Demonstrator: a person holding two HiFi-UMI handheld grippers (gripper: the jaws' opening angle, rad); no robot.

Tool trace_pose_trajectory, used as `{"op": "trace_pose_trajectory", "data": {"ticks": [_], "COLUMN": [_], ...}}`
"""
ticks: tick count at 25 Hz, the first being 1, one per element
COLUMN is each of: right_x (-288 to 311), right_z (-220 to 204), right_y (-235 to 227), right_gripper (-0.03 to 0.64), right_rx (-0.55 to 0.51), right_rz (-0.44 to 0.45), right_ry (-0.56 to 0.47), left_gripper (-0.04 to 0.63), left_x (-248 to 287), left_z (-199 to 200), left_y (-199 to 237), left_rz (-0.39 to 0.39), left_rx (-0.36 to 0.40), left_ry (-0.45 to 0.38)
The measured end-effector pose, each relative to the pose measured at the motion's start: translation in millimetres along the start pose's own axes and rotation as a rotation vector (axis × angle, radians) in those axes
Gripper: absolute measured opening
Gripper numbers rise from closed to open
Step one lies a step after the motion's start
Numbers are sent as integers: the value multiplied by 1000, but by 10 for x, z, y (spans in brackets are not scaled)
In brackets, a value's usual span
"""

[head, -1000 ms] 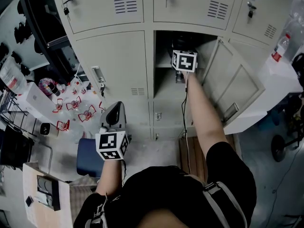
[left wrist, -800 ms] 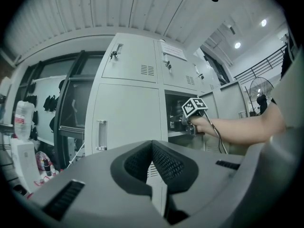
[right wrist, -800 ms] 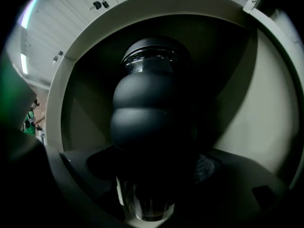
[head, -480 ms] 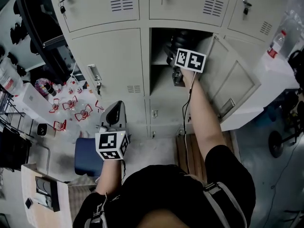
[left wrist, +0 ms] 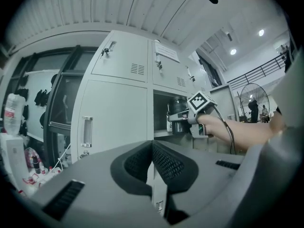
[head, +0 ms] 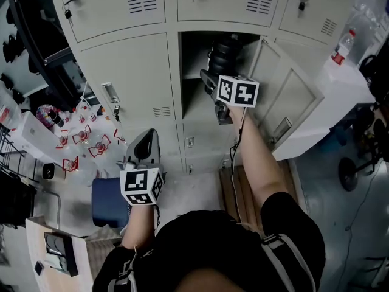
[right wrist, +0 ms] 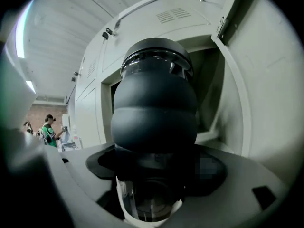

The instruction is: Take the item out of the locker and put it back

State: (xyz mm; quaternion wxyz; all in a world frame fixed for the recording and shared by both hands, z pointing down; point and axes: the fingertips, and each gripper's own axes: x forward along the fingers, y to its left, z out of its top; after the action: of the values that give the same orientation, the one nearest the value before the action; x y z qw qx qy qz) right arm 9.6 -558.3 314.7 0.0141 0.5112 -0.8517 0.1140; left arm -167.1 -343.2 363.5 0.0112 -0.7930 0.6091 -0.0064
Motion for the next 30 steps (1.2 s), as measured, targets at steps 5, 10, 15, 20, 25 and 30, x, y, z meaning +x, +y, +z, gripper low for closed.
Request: {"op": "trace_pose_trajectory", "data": {"ticks": [5, 10, 15, 20, 25, 30], "right_x": [-306, -678, -1017, -1279, -1399, -1449], "right_z": [-17, -7, -49, -249, -556, -824], "right_y": [149, 290, 388, 392, 391, 400], "right_gripper": [407, 407, 407, 407, 407, 407], "right_rx": [-87, -168, -201, -190, -193, -183], "right_rz": [0, -18, -26, -36, -24, -21], "right_ry": [-55, -134, -182, -195, -176, -137], "left_gripper": [12, 12, 12, 12, 12, 12], "left_x": [76, 167, 289, 388, 448, 452], "left_z": [13, 3, -10, -29, -34, -37], "left_y": [-70, -144, -255, -408, -524, -606], "left_rz": [-34, -67, -110, -153, -180, -197], "left_rx": [-1, -4, -14, -22, -27, -22], "left_ry": [-2, -3, -3, -3, -8, -7]}}
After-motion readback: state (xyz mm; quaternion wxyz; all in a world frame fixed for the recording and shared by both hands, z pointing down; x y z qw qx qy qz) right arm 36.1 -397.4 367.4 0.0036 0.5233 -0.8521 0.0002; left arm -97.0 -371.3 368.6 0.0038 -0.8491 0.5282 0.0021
